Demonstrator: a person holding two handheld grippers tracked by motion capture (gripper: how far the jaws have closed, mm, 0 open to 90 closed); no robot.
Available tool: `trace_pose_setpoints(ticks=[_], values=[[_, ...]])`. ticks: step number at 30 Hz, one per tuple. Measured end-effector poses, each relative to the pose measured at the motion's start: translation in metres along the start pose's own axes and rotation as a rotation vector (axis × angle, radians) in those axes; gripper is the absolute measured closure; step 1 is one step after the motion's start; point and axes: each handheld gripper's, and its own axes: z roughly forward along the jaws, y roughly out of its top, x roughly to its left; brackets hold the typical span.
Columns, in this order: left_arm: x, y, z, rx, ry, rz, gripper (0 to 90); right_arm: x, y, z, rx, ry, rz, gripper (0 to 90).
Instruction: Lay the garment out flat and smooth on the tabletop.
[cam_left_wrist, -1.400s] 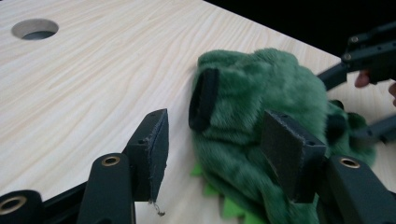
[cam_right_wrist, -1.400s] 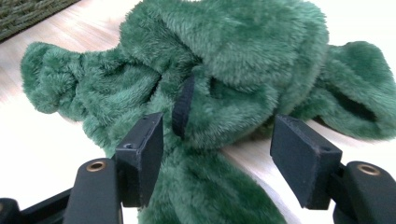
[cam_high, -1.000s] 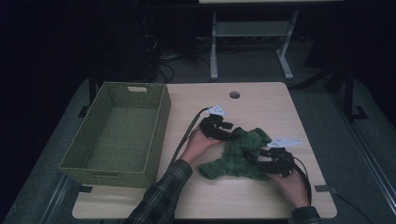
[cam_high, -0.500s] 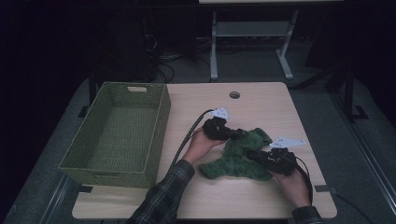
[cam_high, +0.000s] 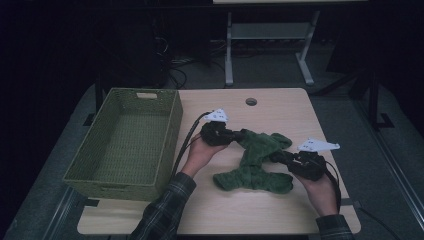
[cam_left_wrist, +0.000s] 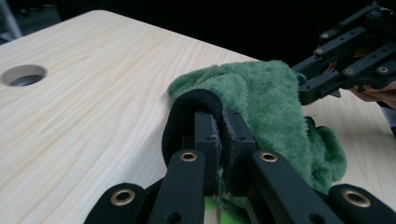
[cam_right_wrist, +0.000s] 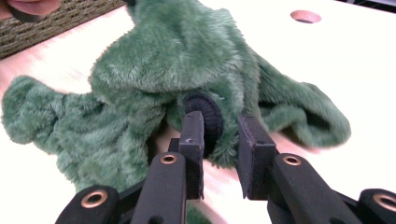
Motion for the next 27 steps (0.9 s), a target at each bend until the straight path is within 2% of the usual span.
trace_pose_setpoints(ticks=[7,11,16,17,20,21,24,26,27], values=[[-0.004,-0.005,-0.023,-0.020,0.053,-0.037,86.3,0.003,0.015,0.007,-0.019,-0.006,-0.024,72.7],[-0.005,-0.012,-0.034,-0.023,0.081,-0.067,86.4,0.002,0.024,0.019,-0.026,-0.005,-0.031,71.8],[-0.002,-0.024,-0.035,-0.013,0.085,-0.083,86.3,0.000,0.023,0.033,0.006,0.005,-0.020,70.2],[-0.002,-0.027,-0.034,-0.010,0.087,-0.085,86.3,-0.002,0.022,0.039,0.015,0.001,-0.011,67.5],[-0.001,-0.029,-0.033,-0.010,0.087,-0.091,86.3,-0.004,0.021,0.044,0.026,-0.009,0.002,67.2],[-0.001,-0.030,-0.034,-0.006,0.089,-0.089,86.3,-0.006,0.020,0.045,0.030,-0.036,0.011,67.0],[0.000,-0.031,-0.035,-0.009,0.089,-0.094,86.4,-0.009,0.019,0.046,0.031,-0.055,0.017,67.3],[-0.001,-0.031,-0.035,-0.008,0.089,-0.099,86.3,-0.013,0.018,0.047,0.028,-0.046,0.039,69.3],[-0.001,-0.031,-0.035,-0.007,0.088,-0.098,86.3,-0.017,0.018,0.048,0.026,-0.024,0.044,70.9]])
